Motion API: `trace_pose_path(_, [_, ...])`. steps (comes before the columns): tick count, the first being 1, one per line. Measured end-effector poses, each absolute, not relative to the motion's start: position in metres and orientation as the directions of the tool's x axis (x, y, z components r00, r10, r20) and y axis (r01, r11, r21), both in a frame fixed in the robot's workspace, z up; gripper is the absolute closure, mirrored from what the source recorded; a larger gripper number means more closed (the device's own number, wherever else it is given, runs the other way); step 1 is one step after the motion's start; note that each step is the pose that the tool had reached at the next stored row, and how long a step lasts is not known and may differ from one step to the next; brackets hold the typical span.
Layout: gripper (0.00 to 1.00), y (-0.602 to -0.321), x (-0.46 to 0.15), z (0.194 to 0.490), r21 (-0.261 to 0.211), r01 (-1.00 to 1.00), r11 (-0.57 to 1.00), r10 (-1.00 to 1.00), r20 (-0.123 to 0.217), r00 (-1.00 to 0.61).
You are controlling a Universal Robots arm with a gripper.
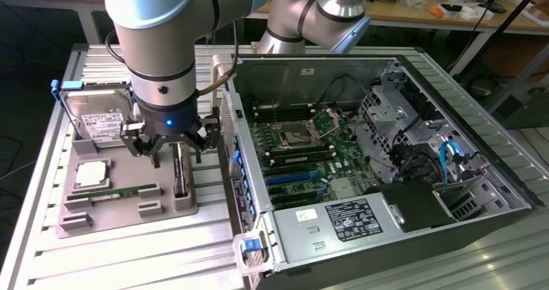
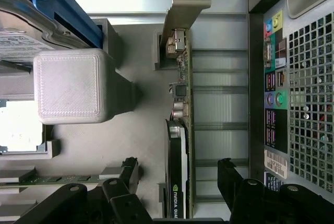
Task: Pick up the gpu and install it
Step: 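Pick up the gpu and move the gpu toward the slot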
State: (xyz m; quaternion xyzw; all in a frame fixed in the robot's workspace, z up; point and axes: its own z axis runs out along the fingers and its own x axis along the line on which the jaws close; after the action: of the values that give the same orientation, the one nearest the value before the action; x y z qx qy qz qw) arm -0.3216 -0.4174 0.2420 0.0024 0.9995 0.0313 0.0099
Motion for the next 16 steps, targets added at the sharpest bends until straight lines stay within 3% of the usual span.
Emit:
trace_pose_path(9, [0.28, -0.4174, -0.3216, 0.242, 0.063, 0.004, 0.998, 0.005, -0.02, -1.0])
trace_pose_path(13, [0.49, -0.4174, -0.3216, 0.242, 0.063, 0.004, 0.998, 0.005, -0.02, -1.0])
trace_pose_path(16, [0.49, -0.4174, -0.3216, 0.242, 0.063, 0.004, 0.998, 0.005, -0.02, -1.0])
